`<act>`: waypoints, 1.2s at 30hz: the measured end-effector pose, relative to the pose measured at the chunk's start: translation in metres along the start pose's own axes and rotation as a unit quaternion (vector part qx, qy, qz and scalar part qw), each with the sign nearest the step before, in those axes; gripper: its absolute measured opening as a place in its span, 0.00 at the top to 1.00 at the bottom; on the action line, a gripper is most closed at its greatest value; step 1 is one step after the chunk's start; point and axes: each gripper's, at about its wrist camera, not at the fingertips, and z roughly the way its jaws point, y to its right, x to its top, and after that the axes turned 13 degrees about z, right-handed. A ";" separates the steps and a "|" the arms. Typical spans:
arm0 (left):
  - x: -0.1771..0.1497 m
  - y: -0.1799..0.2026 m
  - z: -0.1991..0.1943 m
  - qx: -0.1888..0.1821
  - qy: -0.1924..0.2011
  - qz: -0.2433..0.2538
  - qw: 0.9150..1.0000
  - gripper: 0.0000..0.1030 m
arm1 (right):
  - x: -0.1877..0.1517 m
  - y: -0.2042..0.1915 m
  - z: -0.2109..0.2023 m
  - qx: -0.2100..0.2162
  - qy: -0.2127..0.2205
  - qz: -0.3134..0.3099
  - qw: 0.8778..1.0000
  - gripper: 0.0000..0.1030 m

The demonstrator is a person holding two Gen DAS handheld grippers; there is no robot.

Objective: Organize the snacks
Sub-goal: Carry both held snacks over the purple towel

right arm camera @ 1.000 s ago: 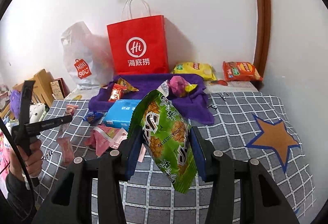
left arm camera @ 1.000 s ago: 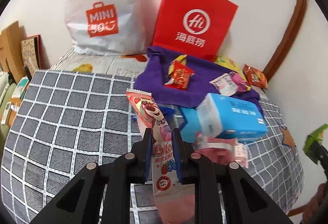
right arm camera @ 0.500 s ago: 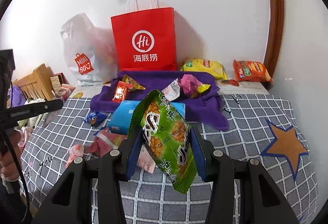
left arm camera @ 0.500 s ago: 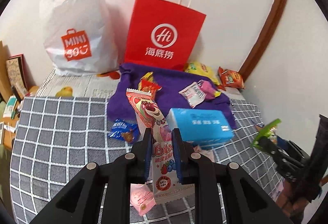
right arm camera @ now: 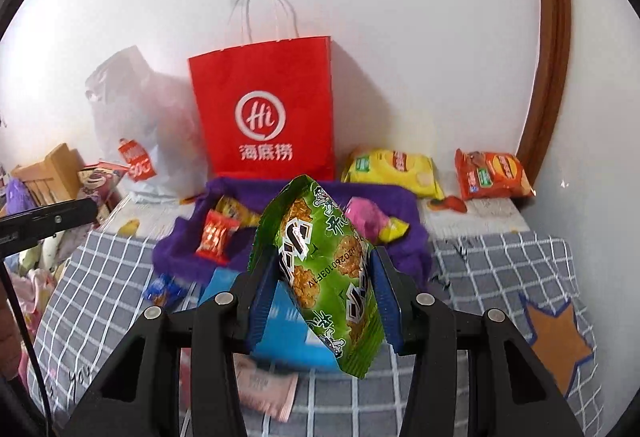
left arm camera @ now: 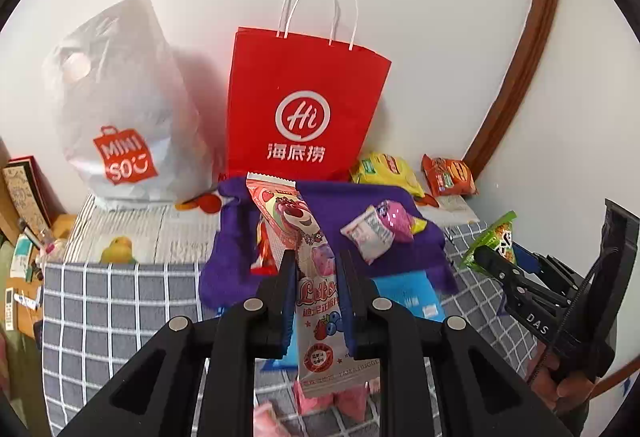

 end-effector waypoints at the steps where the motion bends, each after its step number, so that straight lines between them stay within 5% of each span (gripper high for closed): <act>1: 0.004 -0.001 0.002 -0.002 0.000 -0.001 1.000 0.82 | 0.006 0.000 0.005 0.000 0.000 0.000 1.000 0.55; 19: 0.064 -0.036 0.074 -0.007 -0.009 -0.024 1.000 0.82 | 0.072 -0.017 0.078 0.019 -0.001 -0.006 1.000 0.55; 36: 0.040 -0.086 0.135 -0.002 -0.059 -0.071 0.996 0.82 | 0.060 -0.016 0.150 0.025 -0.067 -0.024 0.997 0.55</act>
